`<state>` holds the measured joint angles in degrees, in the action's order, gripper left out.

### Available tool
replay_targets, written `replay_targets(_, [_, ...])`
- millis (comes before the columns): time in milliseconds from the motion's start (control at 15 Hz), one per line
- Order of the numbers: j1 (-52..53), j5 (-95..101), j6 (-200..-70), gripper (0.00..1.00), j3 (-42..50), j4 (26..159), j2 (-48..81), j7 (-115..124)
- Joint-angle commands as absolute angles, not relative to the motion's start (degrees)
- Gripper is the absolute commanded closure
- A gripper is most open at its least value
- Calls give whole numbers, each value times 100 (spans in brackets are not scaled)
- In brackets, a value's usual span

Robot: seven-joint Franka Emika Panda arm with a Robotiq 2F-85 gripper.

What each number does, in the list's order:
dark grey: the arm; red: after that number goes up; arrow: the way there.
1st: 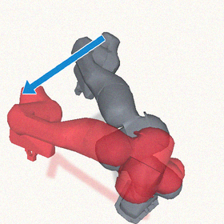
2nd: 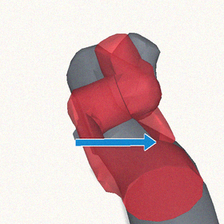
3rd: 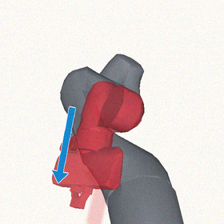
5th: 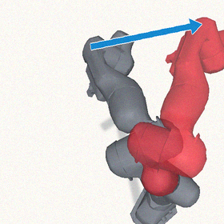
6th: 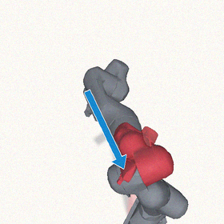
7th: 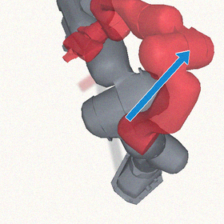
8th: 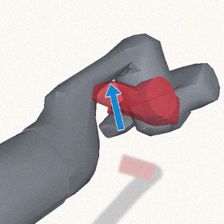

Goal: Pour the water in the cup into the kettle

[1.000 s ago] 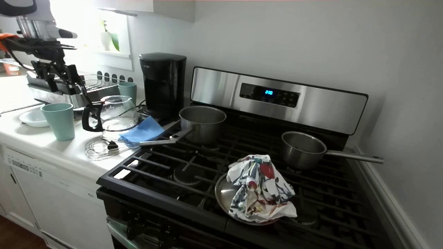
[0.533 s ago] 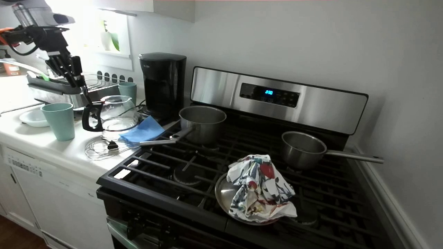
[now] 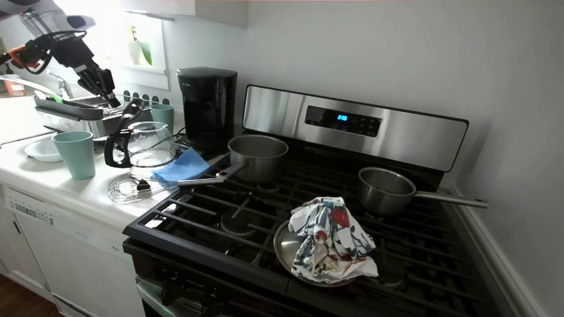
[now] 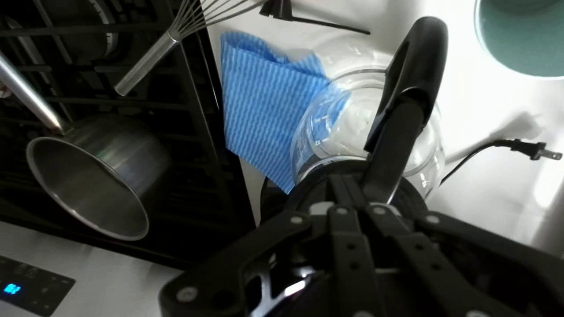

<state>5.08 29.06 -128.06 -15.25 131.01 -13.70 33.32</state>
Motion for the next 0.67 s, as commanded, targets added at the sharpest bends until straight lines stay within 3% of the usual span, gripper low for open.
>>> replay_targets(0, [388, 3390, -12968, 100, -1593, 13006, -1180, 3839])
replay_targets(333, [403, 3330, -12858, 100, -1429, 13092, -1458, 3839])
replay_targets(400, [394, 3303, -12855, 94, -1399, 13106, -1543, 3811])
replay_targets(467, [385, 3263, -12826, 73, -1368, 13098, -1627, 3771])
replay_targets(600, [341, 3249, -12788, 60, -1342, 13084, -1780, 3734])
